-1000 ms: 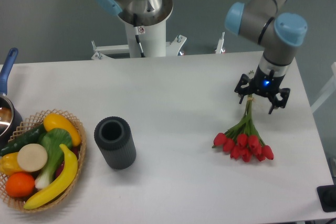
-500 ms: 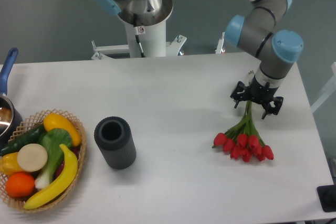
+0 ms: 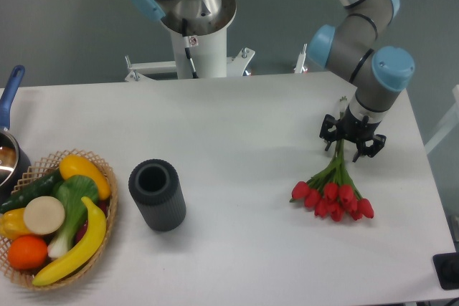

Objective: Pick up the flowers from the table
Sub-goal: 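Close the gripper around the green tulip stems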

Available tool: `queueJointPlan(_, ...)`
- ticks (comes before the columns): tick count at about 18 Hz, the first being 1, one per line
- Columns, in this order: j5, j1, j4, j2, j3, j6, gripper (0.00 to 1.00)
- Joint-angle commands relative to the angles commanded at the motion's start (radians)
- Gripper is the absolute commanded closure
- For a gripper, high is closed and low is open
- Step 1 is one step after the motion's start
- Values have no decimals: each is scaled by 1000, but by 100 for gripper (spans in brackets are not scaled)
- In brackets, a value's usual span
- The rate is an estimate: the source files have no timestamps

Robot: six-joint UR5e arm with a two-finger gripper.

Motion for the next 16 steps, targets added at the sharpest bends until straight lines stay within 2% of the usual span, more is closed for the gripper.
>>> queueJointPlan(4, 0, 2, -3, 5, 0, 0, 65)
queueJointPlan(6, -2, 2, -11, 6, 2, 0, 67)
queueJointPlan(16, -9, 2, -21, 47, 23, 2, 73)
